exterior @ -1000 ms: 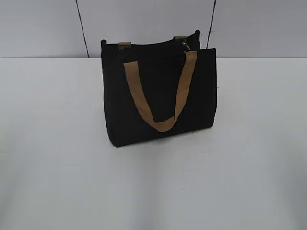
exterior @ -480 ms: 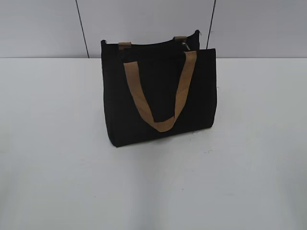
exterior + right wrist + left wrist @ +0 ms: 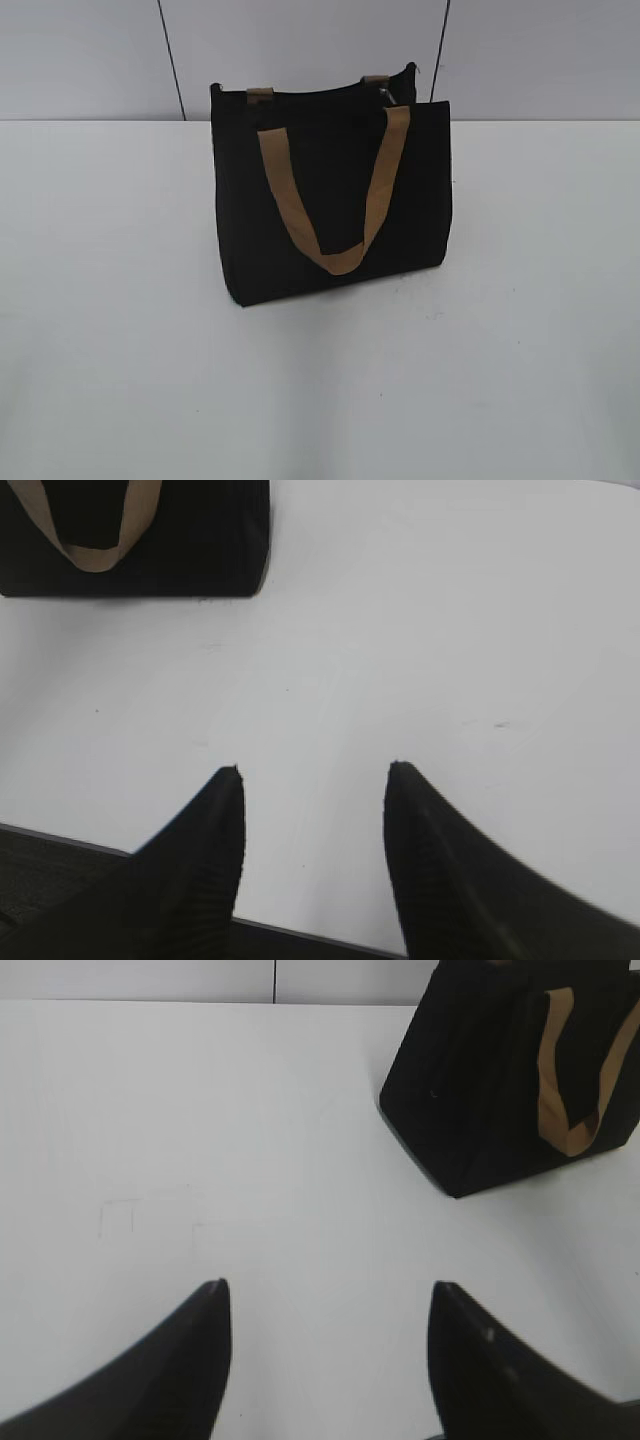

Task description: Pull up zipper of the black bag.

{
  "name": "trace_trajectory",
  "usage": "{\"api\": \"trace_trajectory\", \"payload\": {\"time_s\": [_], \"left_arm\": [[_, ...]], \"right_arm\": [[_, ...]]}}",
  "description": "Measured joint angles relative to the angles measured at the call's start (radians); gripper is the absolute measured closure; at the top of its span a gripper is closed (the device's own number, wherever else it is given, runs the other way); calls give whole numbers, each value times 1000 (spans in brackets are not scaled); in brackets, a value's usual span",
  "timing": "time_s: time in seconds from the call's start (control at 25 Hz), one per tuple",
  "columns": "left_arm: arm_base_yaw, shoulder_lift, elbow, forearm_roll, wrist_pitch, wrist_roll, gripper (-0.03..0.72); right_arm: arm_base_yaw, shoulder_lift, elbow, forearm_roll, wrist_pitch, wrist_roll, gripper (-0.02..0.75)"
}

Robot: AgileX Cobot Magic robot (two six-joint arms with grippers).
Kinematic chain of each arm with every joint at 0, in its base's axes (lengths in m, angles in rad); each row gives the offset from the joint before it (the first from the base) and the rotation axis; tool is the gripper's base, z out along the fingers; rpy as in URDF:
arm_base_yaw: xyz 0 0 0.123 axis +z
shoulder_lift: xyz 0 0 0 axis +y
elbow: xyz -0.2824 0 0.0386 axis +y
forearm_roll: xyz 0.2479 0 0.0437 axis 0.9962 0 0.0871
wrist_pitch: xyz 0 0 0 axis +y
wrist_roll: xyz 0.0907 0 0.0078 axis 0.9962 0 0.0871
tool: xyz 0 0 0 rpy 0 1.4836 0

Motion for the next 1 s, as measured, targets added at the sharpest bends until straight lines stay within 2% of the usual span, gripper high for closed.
{"api": "trace_trajectory", "payload": {"time_s": [0.84, 1.0], "left_arm": [[0, -3, 0, 2, 0, 0, 221], [18, -3, 0, 2, 0, 0, 221]], "right_arm": [[-2, 0, 1, -5, 0, 14, 376], [-2, 0, 1, -5, -1, 14, 376]]}}
